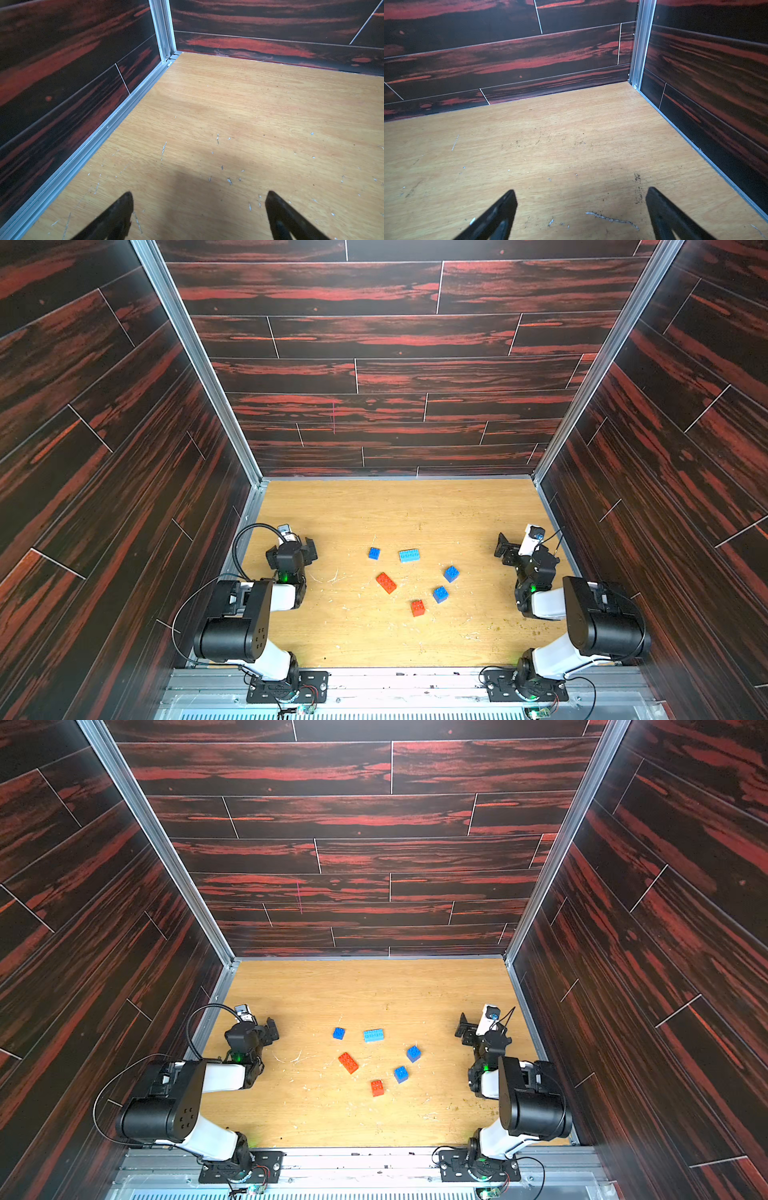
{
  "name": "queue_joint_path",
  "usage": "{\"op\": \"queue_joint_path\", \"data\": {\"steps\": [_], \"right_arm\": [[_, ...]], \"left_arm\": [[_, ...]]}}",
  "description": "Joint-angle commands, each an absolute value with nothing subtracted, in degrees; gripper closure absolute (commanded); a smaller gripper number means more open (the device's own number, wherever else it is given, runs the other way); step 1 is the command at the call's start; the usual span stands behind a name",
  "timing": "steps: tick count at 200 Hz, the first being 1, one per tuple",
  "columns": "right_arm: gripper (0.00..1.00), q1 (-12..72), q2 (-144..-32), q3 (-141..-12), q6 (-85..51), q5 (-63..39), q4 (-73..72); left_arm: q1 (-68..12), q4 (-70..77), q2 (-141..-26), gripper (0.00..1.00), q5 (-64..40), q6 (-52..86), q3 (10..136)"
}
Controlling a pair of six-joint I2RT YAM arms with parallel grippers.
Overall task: Assemble a giraffe with lego
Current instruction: Adjust the lego brick at the center of the board.
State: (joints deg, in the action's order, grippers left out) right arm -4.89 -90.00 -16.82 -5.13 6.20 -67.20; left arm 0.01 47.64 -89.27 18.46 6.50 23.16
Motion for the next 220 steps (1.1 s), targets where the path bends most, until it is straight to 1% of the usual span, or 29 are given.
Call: {"op": "queue_joint_path", "data": {"steps": [1, 27, 38, 74, 96, 118, 136, 149, 158, 168, 186, 220], "right_arm": [[0.01, -4.58, -89.66, -16.97, -4.92, 6.24, -67.06], [0.01, -4.49, -89.45, -16.79, -4.83, 6.36, -67.52], [0.01, -4.51, -87.88, -17.45, -5.1, 7.0, -64.79], [0.01, -3.85, -82.39, -23.31, -3.61, 5.92, -49.93], [0.02, -1.26, -78.85, -28.67, -1.08, 6.3, -38.05], [0.02, 3.54, -77.3, -34.92, 0.29, 10.11, -27.26], [0.02, 7.72, -76.19, -39.32, -2.53, 11.27, -18.9], [0.02, 10.07, -76.66, -44.37, -8.45, 13.44, -9.78], [0.02, 11.06, -77.68, -48.6, -12.27, 11.78, -2.48], [0.02, 13.01, -78.62, -51.95, -13.45, 10.01, 3.34], [0.02, 17.7, -79.14, -54.51, -14.93, 11.65, 7.88], [0.02, 20.67, -80.74, -59.21, -22.75, 6.61, 16.96]], "left_arm": [[0.26, 48.34, -88.47, 0.0, 19.08, 6.69, 23.82], [0.26, 48.72, -88.32, 0.0, 19.03, 6.82, 23.58], [0.26, 47.34, -87.86, 0.0, 18.6, 6.69, 24.34], [0.26, 32.61, -84.24, 0.0, 17.3, 5.73, 30.87], [0.0, 18.92, -81.84, 0.0, 15.61, 5.36, 38.35], [0.0, 5.58, -80.66, 0.0, 16.86, 8.62, 47.03], [0.0, -5.75, -80.56, 0.0, 16.96, 12.82, 53.39], [-0.12, -13.38, -80.51, 0.0, 15.25, 17.22, 57.2], [-0.5, -17.88, -80.23, 0.0, 13.83, 19.57, 58.93], [-1.22, -21.75, -79.5, 0.0, 13.02, 21.36, 60.02], [-3.39, -25.72, -77.35, 0.0, 13.19, 21.56, 60.02], [-7.53, -32.42, -75.06, 0.0, 13.25, 19.74, 60.29]]}}
